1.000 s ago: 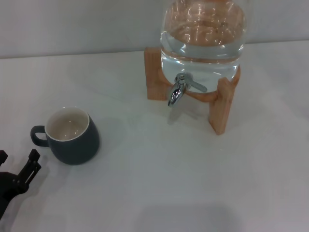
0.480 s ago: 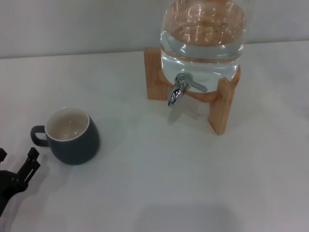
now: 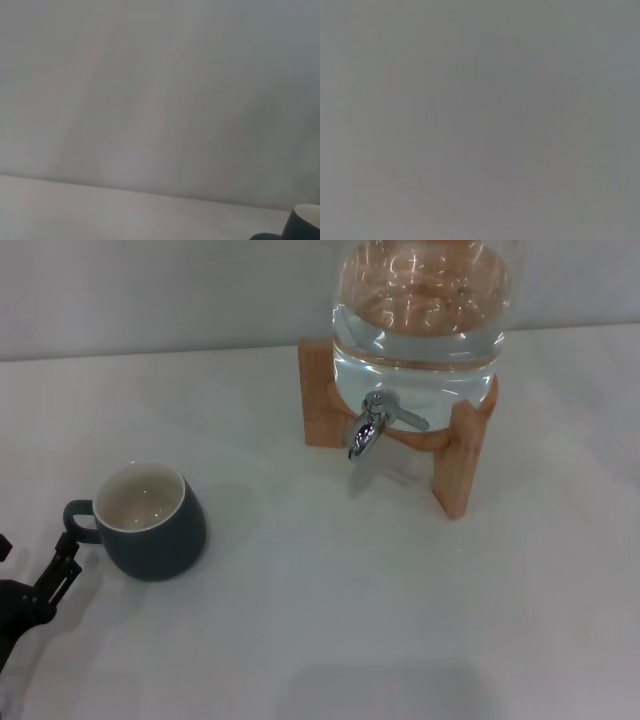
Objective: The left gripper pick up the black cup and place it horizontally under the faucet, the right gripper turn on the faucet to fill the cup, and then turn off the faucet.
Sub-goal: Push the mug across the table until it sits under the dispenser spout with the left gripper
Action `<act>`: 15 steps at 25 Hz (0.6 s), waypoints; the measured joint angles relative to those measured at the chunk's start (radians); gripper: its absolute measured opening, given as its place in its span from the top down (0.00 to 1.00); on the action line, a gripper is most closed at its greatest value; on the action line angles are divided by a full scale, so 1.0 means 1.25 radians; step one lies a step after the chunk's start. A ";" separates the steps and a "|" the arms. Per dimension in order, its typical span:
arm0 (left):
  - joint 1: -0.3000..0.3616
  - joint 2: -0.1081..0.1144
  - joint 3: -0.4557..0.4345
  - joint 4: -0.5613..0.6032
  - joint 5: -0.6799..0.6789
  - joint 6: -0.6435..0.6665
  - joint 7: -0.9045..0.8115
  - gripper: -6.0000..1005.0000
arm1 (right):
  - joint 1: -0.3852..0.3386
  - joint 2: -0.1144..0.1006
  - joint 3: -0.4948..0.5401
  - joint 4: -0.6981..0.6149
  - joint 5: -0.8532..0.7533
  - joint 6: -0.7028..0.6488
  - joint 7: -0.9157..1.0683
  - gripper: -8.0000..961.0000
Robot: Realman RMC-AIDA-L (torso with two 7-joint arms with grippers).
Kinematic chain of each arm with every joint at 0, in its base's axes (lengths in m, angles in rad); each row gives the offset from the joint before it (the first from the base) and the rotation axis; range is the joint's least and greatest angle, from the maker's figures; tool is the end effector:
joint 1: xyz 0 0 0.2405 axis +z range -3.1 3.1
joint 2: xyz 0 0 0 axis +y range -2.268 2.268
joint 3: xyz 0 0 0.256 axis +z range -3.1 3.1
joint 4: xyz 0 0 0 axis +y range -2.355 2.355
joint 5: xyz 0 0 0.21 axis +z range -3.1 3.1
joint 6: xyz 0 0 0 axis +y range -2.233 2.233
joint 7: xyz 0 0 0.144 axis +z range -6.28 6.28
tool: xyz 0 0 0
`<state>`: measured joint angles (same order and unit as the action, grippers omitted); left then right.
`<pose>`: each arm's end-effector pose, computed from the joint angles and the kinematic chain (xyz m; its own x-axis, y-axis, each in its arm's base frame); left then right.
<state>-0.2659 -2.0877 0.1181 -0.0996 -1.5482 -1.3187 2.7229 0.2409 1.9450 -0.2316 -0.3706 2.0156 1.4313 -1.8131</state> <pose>-0.3633 0.2391 -0.0449 0.5645 0.1497 0.8118 0.8165 -0.2458 -0.5225 0.4056 0.2619 0.1765 0.1538 0.2504 -0.9558 -0.9729 -0.1306 -0.1908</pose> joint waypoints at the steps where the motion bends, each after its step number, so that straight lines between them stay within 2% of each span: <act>1: -0.002 0.000 0.000 0.001 0.000 0.001 0.000 0.16 | -0.001 0.000 0.000 0.000 0.000 0.000 0.000 0.12; 15: -0.009 0.000 0.000 0.002 -0.019 0.012 0.002 0.17 | 0.000 0.001 0.000 -0.002 0.000 0.001 0.000 0.12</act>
<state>-0.2777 -2.0877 0.1181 -0.0966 -1.5714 -1.3033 2.7252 0.2404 1.9456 -0.2316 -0.3729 2.0156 1.4324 -1.8131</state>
